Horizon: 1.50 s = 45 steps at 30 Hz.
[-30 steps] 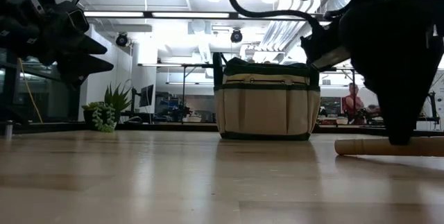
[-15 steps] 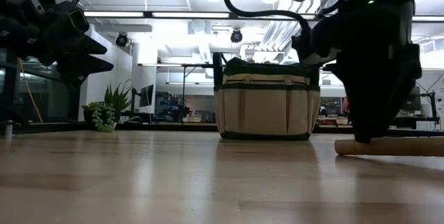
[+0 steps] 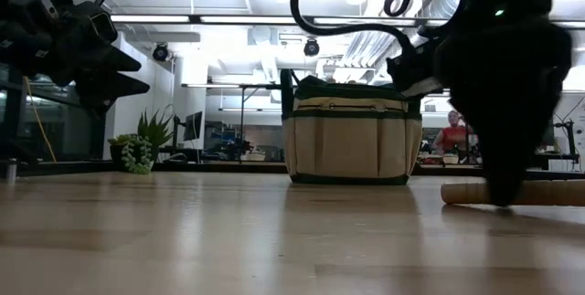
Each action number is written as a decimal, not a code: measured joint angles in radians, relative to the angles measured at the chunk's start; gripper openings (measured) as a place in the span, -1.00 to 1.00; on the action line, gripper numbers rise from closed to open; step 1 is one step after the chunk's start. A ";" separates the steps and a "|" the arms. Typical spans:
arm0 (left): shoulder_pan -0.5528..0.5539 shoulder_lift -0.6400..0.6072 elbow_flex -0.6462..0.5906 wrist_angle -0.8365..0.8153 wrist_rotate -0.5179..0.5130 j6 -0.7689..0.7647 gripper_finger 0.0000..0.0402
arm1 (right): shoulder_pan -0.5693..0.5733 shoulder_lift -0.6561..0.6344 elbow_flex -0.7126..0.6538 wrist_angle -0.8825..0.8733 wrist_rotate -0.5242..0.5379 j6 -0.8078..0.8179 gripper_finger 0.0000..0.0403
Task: Pick & Place Garden tools in Gardening bag
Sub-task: Put the brown hand rake into the white gardening bag
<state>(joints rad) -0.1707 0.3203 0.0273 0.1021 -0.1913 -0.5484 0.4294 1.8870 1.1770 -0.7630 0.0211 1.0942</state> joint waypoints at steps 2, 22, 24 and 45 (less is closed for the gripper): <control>0.000 0.000 0.000 -0.001 0.000 0.000 -0.13 | -0.005 -0.002 0.000 0.011 -0.065 -0.033 0.09; 0.000 0.000 0.000 0.000 0.000 0.000 -0.13 | -0.007 -0.008 0.000 -0.010 0.003 -0.068 0.09; 0.000 0.000 0.000 0.000 0.000 0.000 -0.13 | -0.006 -0.008 0.000 -0.003 0.006 -0.051 0.09; 0.000 0.000 0.000 0.000 0.000 0.000 -0.13 | 0.000 0.029 0.004 0.009 0.004 0.030 0.09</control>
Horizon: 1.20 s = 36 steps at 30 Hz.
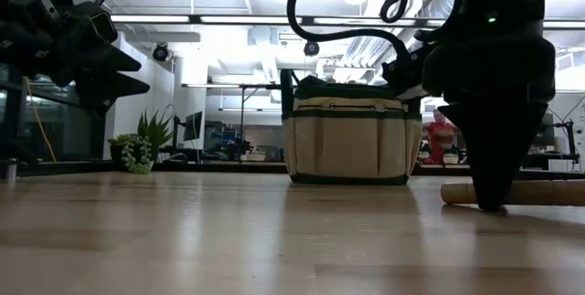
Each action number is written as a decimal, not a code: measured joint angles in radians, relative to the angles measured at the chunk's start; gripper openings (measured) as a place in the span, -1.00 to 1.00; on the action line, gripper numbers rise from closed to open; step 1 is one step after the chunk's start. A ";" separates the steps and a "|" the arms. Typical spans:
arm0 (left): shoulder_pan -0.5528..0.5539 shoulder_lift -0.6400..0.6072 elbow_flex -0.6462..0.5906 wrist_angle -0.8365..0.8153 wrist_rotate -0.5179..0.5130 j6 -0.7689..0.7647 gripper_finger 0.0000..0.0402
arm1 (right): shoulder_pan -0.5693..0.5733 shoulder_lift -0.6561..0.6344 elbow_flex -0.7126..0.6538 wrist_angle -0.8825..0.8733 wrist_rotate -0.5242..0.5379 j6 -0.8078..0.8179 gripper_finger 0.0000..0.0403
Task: Pick & Place Garden tools in Gardening bag
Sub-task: Put the brown hand rake into the white gardening bag
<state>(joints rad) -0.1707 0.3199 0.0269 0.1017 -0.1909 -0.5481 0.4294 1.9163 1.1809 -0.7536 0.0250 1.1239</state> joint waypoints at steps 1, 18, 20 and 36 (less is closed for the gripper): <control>0.000 0.000 0.000 0.000 0.000 0.000 -0.13 | 0.000 0.000 0.000 0.000 -0.002 0.003 0.09; 0.000 0.000 0.000 0.000 0.000 0.000 -0.13 | -0.001 0.002 -0.003 -0.003 -0.053 0.116 -0.57; 0.000 0.000 0.000 0.000 0.000 0.000 -0.13 | -0.001 0.002 -0.003 -0.002 -0.057 0.137 -0.64; 0.000 0.000 0.000 0.000 0.000 0.000 -0.13 | 0.003 -0.074 0.027 0.034 -0.004 0.316 -0.72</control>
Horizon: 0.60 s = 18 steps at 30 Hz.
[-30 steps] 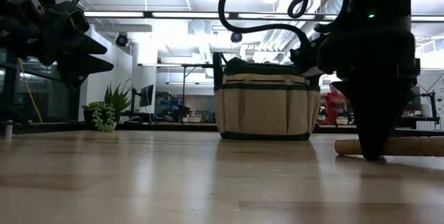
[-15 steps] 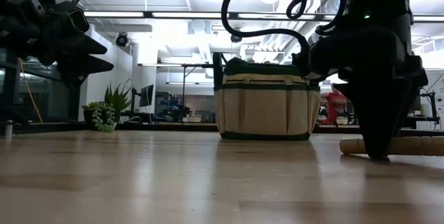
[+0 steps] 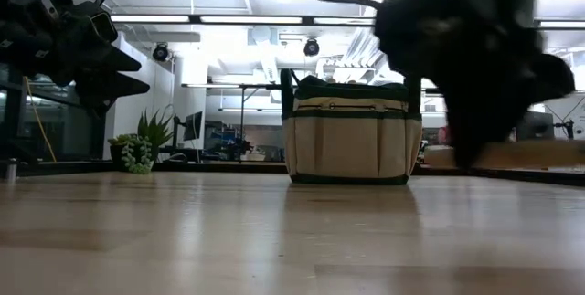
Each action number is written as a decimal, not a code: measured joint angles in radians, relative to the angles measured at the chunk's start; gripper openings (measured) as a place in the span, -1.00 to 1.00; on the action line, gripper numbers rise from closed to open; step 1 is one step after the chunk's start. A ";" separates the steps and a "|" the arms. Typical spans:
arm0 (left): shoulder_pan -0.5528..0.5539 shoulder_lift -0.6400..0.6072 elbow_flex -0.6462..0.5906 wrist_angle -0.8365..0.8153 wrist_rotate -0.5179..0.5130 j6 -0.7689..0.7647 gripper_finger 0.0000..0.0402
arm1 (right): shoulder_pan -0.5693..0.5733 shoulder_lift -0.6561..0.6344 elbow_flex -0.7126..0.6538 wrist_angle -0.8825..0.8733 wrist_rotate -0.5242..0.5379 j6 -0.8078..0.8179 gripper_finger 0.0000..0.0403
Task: Pick & Place Garden tools in Gardening bag
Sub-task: Put the brown hand rake into the white gardening bag
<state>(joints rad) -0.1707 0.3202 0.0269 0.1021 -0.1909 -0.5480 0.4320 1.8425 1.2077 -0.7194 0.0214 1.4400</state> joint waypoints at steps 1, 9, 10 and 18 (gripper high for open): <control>0.000 0.000 0.000 0.000 0.000 0.000 -0.13 | -0.001 -0.004 0.009 -0.002 0.017 -0.001 -0.72; 0.000 0.000 0.000 0.000 0.000 0.000 -0.13 | -0.001 -0.036 0.128 -0.081 0.244 0.026 -0.72; 0.000 0.000 0.000 0.000 0.000 0.000 -0.13 | -0.001 -0.037 0.148 -0.094 0.279 0.027 -0.72; 0.000 0.000 0.000 0.000 0.000 0.000 -0.13 | -0.018 -0.038 0.279 -0.177 0.590 0.074 -0.72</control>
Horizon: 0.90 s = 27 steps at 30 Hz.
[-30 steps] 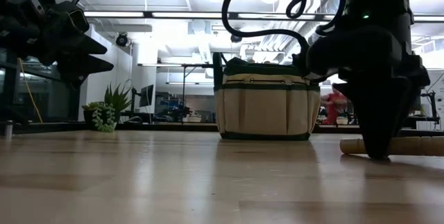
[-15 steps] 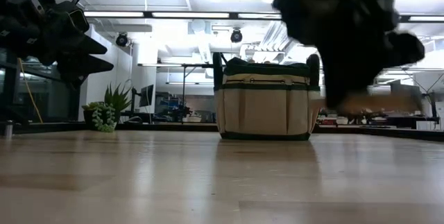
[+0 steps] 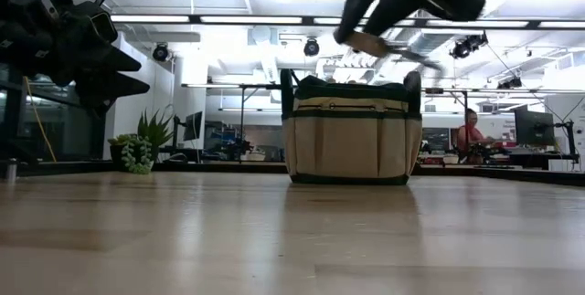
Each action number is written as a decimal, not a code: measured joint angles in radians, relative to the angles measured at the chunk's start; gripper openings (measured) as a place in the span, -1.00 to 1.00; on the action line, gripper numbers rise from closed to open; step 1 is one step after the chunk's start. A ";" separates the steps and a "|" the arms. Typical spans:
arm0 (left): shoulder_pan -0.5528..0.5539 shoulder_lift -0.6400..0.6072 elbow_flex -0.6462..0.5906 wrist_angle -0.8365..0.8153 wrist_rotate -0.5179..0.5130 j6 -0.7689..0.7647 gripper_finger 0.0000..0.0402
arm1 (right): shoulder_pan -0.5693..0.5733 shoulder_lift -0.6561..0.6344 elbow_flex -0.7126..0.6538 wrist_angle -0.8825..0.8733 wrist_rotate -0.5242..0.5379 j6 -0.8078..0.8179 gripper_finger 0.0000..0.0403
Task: Pick & Place Garden tools in Gardening bag
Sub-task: Put the brown hand rake into the white gardening bag
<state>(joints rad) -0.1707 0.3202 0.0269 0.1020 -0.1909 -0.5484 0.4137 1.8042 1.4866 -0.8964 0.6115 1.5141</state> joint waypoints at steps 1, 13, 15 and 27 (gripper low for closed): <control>0.000 0.000 0.000 0.000 0.000 0.000 -0.13 | -0.008 0.000 0.013 -0.017 0.030 0.002 -0.72; 0.000 0.000 0.000 0.000 0.000 0.000 -0.13 | -0.167 0.000 0.128 -0.200 0.171 -0.052 -0.72; 0.000 0.000 0.000 0.000 0.000 0.000 -0.13 | -0.194 -0.001 0.142 -0.202 0.177 -0.076 -0.72; 0.000 0.000 0.000 0.000 0.000 0.000 -0.13 | -0.304 -0.002 0.156 -0.207 0.246 -0.130 -0.72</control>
<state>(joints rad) -0.1706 0.3202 0.0269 0.1020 -0.1909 -0.5481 0.1094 1.8023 1.6424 -1.1034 0.8580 1.3842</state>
